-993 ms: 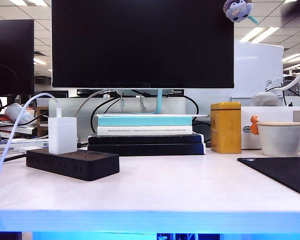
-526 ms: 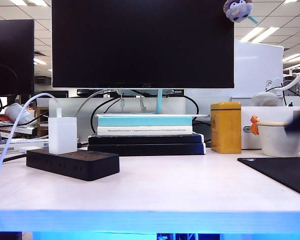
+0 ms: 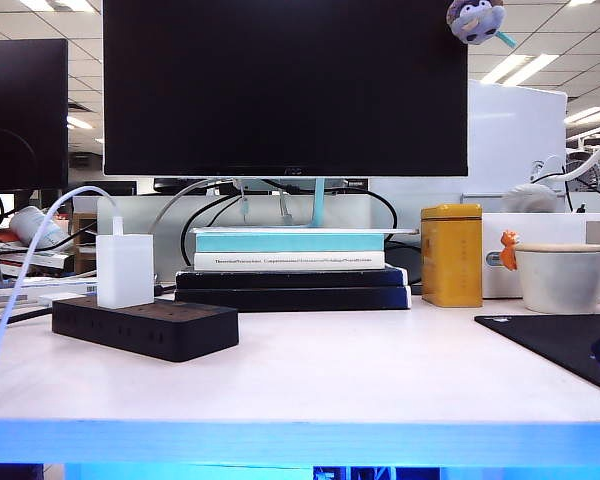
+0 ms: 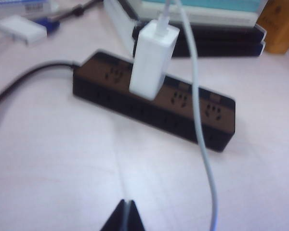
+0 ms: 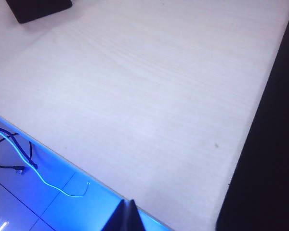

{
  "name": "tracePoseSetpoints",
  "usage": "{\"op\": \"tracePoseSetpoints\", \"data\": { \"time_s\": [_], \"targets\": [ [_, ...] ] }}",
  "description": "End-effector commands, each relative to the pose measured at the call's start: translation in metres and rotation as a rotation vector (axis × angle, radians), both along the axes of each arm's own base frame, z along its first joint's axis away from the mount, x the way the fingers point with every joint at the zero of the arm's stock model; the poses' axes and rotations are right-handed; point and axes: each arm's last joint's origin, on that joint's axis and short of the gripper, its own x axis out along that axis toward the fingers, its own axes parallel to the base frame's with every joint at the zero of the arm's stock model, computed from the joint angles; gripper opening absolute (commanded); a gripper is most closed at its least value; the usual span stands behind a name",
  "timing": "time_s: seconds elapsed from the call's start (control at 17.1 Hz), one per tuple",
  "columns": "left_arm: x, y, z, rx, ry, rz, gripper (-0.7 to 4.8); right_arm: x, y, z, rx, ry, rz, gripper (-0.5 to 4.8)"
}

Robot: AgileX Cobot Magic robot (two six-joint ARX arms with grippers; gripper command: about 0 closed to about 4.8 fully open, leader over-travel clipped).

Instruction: Plug the white charger into the left socket.

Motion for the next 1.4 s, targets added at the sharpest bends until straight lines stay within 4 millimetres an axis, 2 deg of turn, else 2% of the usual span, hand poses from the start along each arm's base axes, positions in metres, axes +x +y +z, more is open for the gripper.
{"op": "tracePoseSetpoints", "data": {
  "time_s": [0.06, 0.64, 0.93, 1.23, 1.4],
  "targets": [
    [0.000, 0.000, -0.001, 0.027, -0.011, 0.002, -0.05, 0.000, 0.000, 0.000, 0.003, 0.004, 0.001, -0.06],
    [0.000, 0.000, -0.001, 0.028, -0.009, 0.007, -0.05, 0.000, 0.000, 0.000, 0.006, 0.002, 0.003, -0.06],
    [0.000, 0.000, -0.001, 0.027, -0.010, 0.008, -0.05, -0.001, -0.002, 0.003, 0.052, -0.056, -0.005, -0.06],
    [0.000, 0.000, -0.001, 0.027, -0.009, 0.008, -0.05, 0.001, -0.018, 0.021, 0.172, -0.244, -0.149, -0.06],
    [0.000, 0.001, 0.000, 0.029, -0.027, 0.020, -0.05, 0.006, -0.029, 0.025, 0.178, -0.293, -0.270, -0.06]
  ]
}}
